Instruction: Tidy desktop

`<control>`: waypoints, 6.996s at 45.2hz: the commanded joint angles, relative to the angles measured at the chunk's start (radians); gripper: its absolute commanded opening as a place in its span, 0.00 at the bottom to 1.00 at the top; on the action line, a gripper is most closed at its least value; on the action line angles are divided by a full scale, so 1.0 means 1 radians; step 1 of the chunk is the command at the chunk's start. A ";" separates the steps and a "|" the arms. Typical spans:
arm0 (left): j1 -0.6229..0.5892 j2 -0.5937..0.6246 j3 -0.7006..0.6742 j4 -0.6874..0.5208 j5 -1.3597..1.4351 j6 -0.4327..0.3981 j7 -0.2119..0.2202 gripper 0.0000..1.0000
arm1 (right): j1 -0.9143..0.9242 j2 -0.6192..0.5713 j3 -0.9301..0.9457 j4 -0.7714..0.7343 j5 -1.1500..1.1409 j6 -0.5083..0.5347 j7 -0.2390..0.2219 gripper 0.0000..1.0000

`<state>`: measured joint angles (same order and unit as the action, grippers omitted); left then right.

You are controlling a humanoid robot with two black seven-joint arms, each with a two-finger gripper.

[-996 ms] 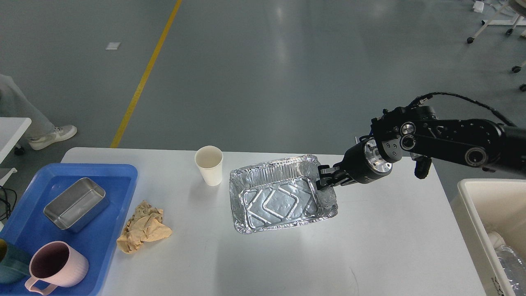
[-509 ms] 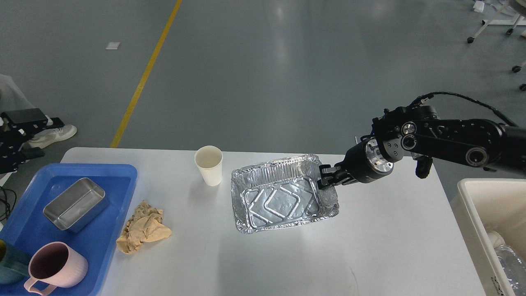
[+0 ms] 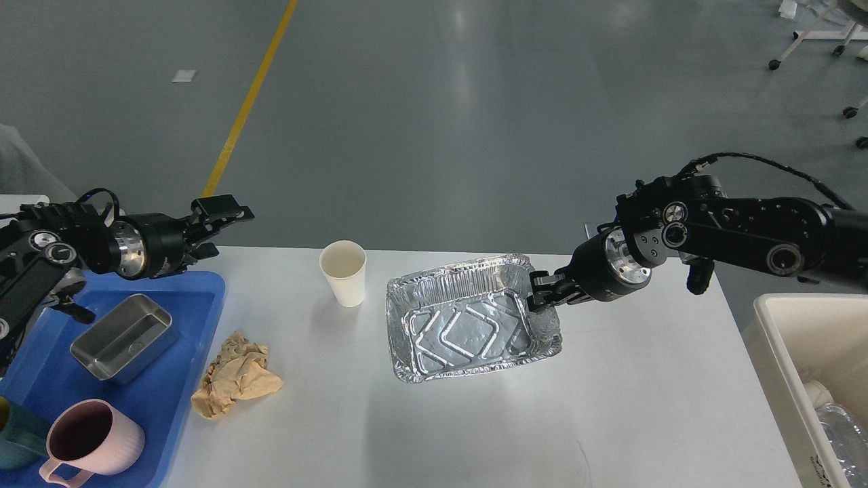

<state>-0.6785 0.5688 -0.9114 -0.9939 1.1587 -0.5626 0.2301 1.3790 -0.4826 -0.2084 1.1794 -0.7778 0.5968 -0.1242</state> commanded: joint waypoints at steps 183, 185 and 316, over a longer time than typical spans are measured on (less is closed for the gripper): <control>-0.176 0.855 0.215 -0.364 -0.547 -0.195 -0.159 0.79 | -0.037 -0.016 0.007 -0.014 -0.017 -0.003 0.001 0.00; -0.176 0.888 0.217 -0.370 -0.565 -0.204 -0.166 0.79 | -0.037 -0.016 0.009 -0.014 -0.017 -0.003 0.001 0.00; -0.288 -0.506 0.775 0.509 0.021 0.351 -0.120 0.20 | -0.075 -0.054 0.011 -0.021 -0.032 -0.003 0.001 0.00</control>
<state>-0.9663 0.0628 -0.1365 -0.4859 1.1822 -0.2087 0.1104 1.3039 -0.5368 -0.1979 1.1582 -0.8099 0.5936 -0.1226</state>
